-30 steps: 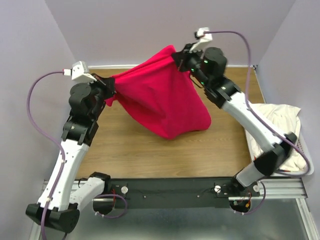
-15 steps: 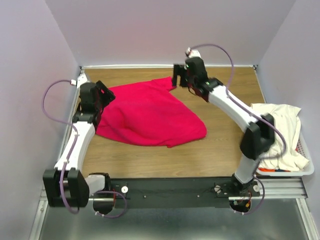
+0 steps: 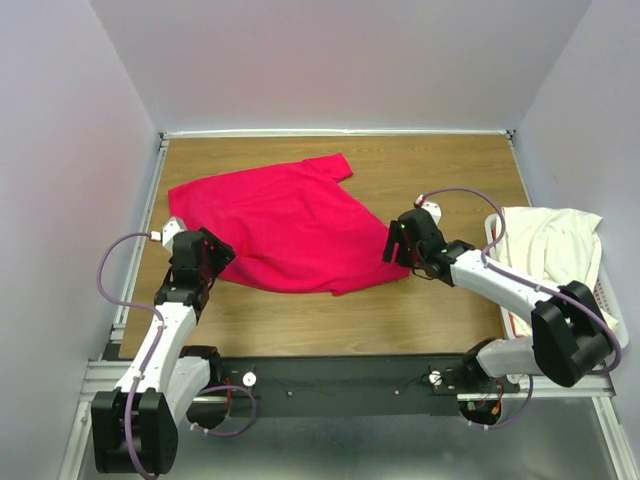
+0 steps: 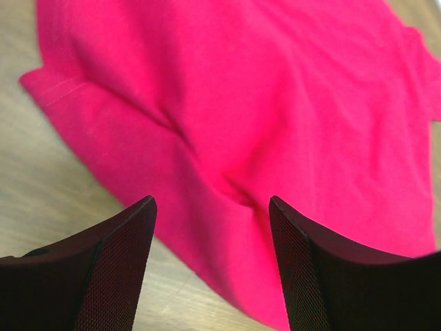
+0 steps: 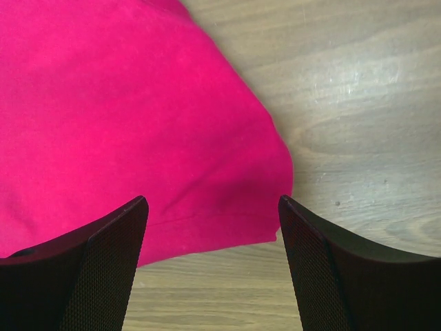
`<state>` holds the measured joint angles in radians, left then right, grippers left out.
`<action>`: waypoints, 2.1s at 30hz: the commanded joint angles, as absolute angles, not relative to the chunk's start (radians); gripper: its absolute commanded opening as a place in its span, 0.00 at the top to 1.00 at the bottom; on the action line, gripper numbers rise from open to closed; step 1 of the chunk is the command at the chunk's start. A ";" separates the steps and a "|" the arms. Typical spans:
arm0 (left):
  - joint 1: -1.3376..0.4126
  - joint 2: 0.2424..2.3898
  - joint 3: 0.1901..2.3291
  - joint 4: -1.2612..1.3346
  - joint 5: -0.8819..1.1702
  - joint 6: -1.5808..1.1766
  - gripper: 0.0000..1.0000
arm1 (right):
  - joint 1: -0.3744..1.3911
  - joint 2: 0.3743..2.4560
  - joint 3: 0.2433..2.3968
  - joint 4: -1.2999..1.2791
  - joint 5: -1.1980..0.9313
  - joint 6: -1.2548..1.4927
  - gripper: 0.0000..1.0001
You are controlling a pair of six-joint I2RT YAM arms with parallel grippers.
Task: Fold and stack the t-shirts
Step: Flatten the tshirt out
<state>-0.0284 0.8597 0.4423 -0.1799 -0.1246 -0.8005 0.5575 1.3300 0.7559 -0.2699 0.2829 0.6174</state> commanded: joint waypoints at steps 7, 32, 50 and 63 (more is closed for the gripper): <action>-0.037 0.945 0.423 -0.156 -0.227 -0.856 0.27 | 0.563 1.367 0.686 -0.195 0.324 0.703 0.17; -0.037 1.241 0.534 -0.043 -0.272 -0.900 0.44 | 0.534 1.456 0.788 -0.123 0.247 0.667 0.96; -0.038 0.922 0.786 -0.291 -0.167 -0.732 1.00 | 0.437 1.204 1.194 -0.347 0.230 0.541 1.00; -0.204 1.126 0.561 -0.149 -0.235 -0.870 0.35 | 0.434 1.227 1.088 -0.348 0.256 0.555 1.00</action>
